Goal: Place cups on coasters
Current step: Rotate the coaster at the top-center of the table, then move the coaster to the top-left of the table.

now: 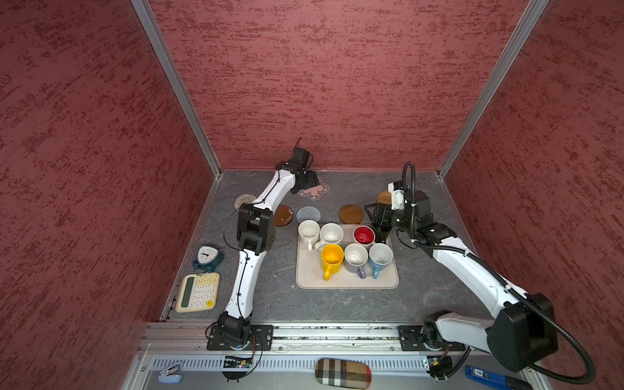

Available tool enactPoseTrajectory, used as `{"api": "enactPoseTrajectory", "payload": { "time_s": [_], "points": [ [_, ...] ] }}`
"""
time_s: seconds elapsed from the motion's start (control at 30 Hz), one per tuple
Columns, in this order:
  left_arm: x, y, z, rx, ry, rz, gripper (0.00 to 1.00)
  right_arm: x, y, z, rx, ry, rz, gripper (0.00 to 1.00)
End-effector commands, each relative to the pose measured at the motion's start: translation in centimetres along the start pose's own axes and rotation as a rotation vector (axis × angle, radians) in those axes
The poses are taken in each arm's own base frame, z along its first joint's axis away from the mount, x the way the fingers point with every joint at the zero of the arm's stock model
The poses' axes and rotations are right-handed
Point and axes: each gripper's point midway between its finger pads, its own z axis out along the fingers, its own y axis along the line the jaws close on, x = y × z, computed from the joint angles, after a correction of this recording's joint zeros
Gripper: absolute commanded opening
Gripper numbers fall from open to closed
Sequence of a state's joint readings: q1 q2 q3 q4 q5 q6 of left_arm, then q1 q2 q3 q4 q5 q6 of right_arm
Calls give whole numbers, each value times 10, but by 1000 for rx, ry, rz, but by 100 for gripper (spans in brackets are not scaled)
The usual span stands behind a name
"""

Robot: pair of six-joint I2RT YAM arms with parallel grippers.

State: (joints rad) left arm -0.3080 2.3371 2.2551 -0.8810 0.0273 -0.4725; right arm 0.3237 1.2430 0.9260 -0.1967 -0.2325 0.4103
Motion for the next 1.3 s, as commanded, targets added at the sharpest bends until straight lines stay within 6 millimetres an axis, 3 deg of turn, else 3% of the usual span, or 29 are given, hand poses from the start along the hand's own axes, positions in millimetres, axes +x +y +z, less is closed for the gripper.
{"api": "enactPoseTrajectory", "payload": {
  "time_s": [0.0, 0.2, 0.33, 0.5, 0.63, 0.9, 1.27],
  "points": [
    [1, 18, -35, -45, -18, 45, 88, -8, 4, 2, -19, -36, -18, 90],
    [50, 63, -58, -83, 33, 21, 98, -6, 7, 13, -52, -39, -1, 92],
    [81, 86, -68, -108, 55, 11, 100, -4, 8, 24, -59, -30, -11, 93],
    [122, 113, -64, -164, 116, 6, 100, -11, 12, 46, -64, -12, -29, 94],
    [143, 128, -58, -199, 151, -3, 96, -14, 14, 64, -64, 11, -33, 94],
    [150, 138, -48, -241, 173, 6, 95, -13, 26, 78, -92, 24, -32, 94],
    [139, 138, -33, -253, 166, -6, 93, -5, 28, 74, -94, 32, -30, 93]
  ]
}}
